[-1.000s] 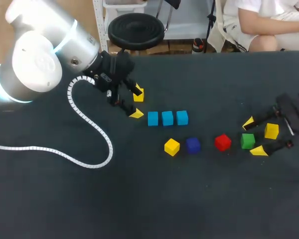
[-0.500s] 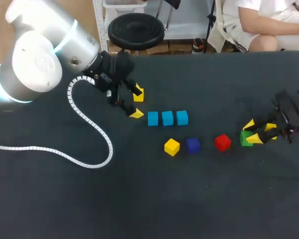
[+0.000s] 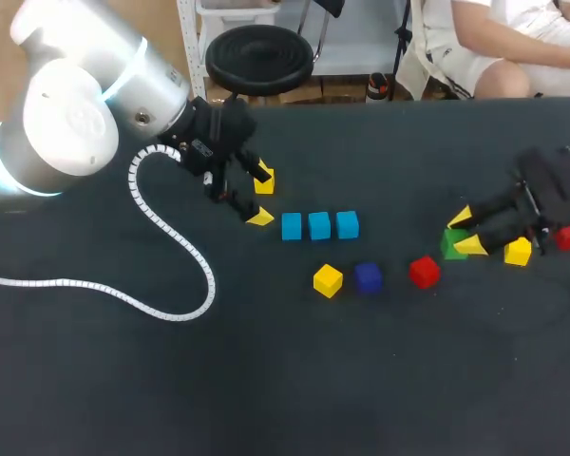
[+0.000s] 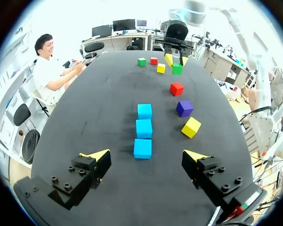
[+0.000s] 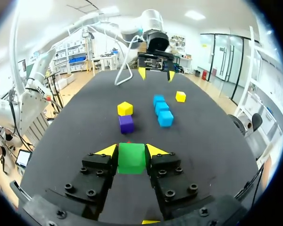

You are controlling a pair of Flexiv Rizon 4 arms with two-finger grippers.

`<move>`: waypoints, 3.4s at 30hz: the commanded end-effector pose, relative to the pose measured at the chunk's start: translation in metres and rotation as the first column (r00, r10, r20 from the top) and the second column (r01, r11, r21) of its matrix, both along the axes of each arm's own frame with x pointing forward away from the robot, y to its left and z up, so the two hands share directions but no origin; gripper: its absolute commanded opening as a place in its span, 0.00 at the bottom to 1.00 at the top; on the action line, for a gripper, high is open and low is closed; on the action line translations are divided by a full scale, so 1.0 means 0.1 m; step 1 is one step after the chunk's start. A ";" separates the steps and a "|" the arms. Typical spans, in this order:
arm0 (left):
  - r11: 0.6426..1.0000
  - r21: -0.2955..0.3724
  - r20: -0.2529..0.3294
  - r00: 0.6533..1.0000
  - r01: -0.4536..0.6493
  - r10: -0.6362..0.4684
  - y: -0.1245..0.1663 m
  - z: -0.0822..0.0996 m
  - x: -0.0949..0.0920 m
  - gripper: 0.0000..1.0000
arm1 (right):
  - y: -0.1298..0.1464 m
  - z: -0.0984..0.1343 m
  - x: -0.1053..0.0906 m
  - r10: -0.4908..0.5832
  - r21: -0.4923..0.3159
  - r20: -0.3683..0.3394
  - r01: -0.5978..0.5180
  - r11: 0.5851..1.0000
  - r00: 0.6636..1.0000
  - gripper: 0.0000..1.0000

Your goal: Place the blue cubes, place green cubes on the blue cubes, place the yellow cubes on the green cubes, then place the red cubes on the yellow cubes, and place purple cube on the red cubes.

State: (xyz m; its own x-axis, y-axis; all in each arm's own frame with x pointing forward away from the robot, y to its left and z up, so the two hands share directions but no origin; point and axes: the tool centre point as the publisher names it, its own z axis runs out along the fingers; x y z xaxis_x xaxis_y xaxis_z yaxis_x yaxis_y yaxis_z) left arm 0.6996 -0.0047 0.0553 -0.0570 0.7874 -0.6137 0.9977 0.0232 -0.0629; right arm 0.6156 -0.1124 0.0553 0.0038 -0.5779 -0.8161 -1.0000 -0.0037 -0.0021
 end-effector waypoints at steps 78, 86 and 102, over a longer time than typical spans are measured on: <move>1.000 -0.001 0.016 1.000 -0.025 0.025 0.52 -0.04 0.23 1.00 | 2.56 -0.29 0.13 0.195 0.097 -0.090 -0.186 0.978 0.977 0.00; 1.000 -0.001 0.016 1.000 -0.025 0.025 0.52 -0.04 0.23 1.00 | 2.61 -0.50 0.27 0.188 0.093 -0.116 -0.178 0.980 0.975 0.00; 1.000 -0.001 0.016 1.000 -0.025 0.025 0.52 -0.04 0.23 1.00 | 2.63 -0.48 0.28 0.176 0.060 -0.150 -0.168 0.984 0.973 0.36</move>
